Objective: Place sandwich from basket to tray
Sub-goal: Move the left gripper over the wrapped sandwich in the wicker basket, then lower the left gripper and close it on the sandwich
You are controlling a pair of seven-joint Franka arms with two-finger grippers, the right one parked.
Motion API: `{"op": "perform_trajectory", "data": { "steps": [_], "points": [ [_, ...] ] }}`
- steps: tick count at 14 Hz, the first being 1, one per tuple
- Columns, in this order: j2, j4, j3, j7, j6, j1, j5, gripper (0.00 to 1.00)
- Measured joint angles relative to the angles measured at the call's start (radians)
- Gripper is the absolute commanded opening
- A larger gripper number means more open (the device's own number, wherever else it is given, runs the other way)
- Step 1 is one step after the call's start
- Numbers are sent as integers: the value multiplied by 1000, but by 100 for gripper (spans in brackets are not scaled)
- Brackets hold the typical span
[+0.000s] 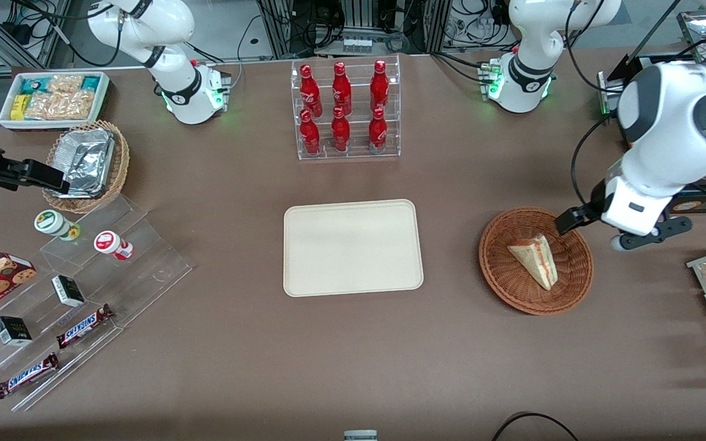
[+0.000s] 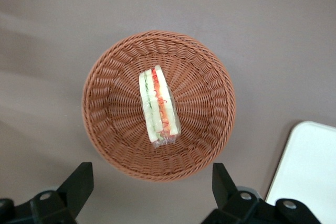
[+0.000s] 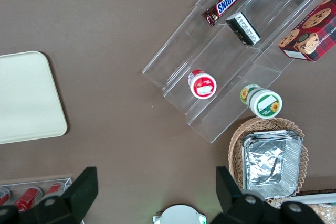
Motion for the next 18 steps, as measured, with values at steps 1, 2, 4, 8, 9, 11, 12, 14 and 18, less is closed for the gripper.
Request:
{"op": "perform_trajectory", "data": {
  "steps": [1, 2, 4, 8, 9, 11, 12, 14, 18],
  "points": [
    [-2, -46, 0, -27, 52, 0, 0, 100],
    [-3, -95, 0, -47, 108, 0, 1, 100],
    [-4, -181, 0, -67, 209, 0, 1, 100],
    [18, -252, 0, -126, 329, 0, 1, 100],
    [31, -259, 0, -139, 354, 0, 1, 100],
    [61, -279, 0, -157, 415, 0, 1, 100],
    [75, -290, 0, -163, 447, 0, 1, 100],
    [102, -301, 0, -168, 481, 0, 1, 100],
    [136, -303, 0, -171, 508, 0, 1, 100]
  ]
}}
